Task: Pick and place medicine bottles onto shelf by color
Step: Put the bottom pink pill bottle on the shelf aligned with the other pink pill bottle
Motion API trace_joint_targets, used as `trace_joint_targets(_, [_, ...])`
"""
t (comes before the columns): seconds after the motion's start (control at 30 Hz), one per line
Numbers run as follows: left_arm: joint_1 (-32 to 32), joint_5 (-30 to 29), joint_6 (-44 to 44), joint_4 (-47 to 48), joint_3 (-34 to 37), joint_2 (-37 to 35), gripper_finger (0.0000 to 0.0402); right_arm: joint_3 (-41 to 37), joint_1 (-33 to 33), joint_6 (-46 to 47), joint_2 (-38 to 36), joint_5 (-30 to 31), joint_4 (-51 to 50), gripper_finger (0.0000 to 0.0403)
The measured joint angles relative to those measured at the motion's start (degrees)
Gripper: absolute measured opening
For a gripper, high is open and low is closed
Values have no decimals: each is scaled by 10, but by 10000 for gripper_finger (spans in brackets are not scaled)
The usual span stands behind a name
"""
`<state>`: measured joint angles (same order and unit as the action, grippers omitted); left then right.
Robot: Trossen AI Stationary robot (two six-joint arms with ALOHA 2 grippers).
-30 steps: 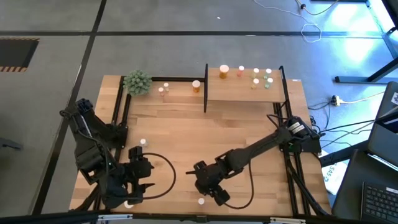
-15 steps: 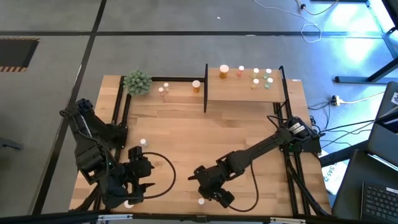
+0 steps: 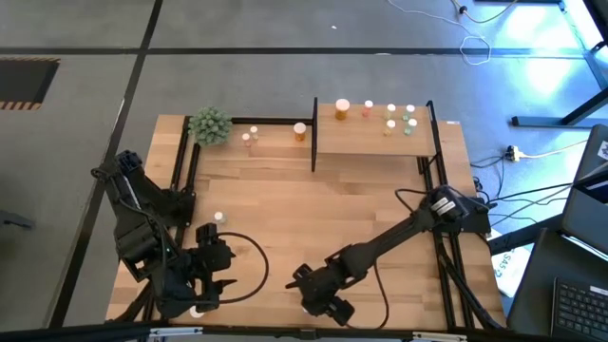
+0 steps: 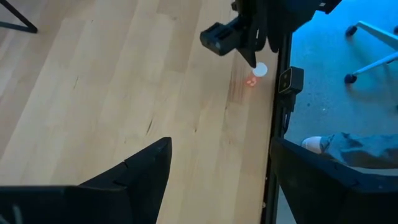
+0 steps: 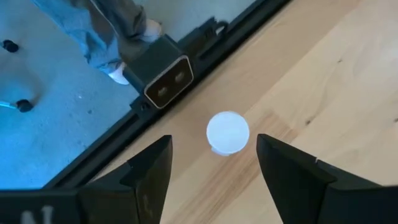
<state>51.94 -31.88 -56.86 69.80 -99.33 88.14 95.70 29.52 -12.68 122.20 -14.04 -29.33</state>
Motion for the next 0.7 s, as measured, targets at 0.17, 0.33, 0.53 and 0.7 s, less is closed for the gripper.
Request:
trace_joint_targets(0.17, [0, 0, 0, 0, 0, 0, 268, 0, 0, 0, 18, 1, 6, 236])
trace_joint_targets(0.33, [0, 0, 0, 0, 0, 0, 268, 0, 0, 0, 25, 1, 23, 236])
trace_joint_targets(0.53, [0, 0, 0, 0, 0, 0, 268, 0, 0, 1, 35, 0, 39, 236])
trace_joint_targets(0.7, [0, 0, 0, 0, 0, 0, 268, 0, 0, 1, 48, 0, 59, 236])
